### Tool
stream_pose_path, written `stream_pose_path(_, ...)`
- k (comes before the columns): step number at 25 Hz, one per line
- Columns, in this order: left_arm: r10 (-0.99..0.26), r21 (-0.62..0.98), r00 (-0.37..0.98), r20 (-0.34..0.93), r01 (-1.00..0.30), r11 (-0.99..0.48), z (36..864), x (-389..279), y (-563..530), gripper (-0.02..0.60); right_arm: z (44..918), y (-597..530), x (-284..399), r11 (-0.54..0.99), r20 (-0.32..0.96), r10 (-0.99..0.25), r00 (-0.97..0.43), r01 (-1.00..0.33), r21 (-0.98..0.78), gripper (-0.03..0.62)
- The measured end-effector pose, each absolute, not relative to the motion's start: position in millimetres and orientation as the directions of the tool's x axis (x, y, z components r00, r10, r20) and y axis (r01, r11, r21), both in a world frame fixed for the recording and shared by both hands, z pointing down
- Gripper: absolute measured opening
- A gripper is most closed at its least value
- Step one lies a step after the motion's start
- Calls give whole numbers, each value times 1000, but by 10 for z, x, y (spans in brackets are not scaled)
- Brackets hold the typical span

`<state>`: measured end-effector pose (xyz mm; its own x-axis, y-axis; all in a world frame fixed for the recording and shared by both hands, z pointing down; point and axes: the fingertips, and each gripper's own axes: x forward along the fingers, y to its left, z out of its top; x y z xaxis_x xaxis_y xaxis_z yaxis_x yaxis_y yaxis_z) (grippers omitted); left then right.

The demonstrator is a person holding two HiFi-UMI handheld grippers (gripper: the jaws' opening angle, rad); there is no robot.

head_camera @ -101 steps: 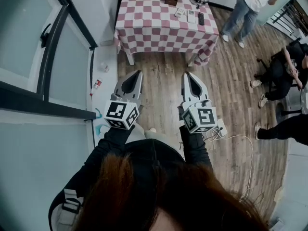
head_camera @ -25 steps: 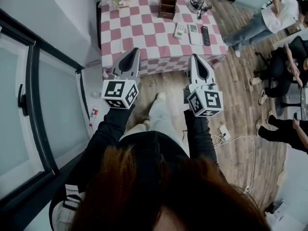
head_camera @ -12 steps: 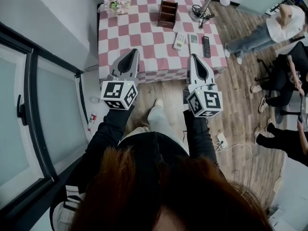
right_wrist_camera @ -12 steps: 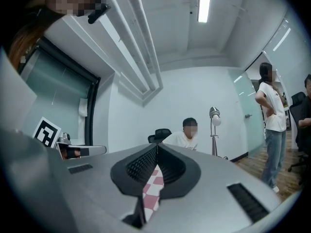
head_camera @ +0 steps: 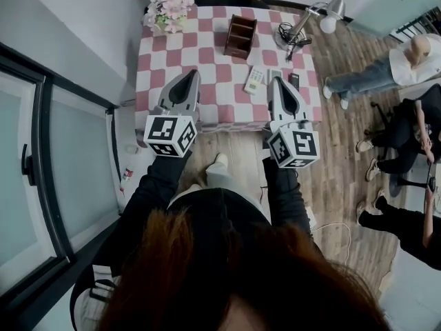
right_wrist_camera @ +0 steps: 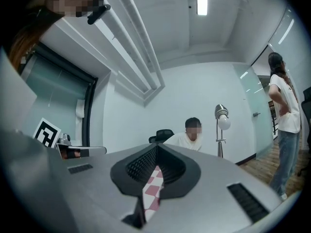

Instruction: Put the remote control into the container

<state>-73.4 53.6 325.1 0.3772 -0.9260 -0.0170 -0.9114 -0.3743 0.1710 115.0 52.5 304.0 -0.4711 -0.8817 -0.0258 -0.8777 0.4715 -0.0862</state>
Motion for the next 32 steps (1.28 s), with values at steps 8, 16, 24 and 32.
stream_pose_path(8,-937,169,348,-32,-922,-348,3225,-548,20,-2,2981,-55,1341,506,-35,-862,-505,-859,-72,18)
stream_pose_path(16,-938,163,345,-37,-924,-346,3211,-441,-285,-2,2974,-346,1443,516,-36,-857,-515,-853,-75,18)
stream_pose_path(24,-928,166,372,-22,-914,-371,3275,-464,-536,-2,3047,-504,1391,492,-21,-870,-492,-866,-87,18)
stream_pose_path(32,-904,158,428,-8,-892,-424,3316,-519,-936,-2,3079,-762,1359,422,-7,-906,-424,-901,-97,18)
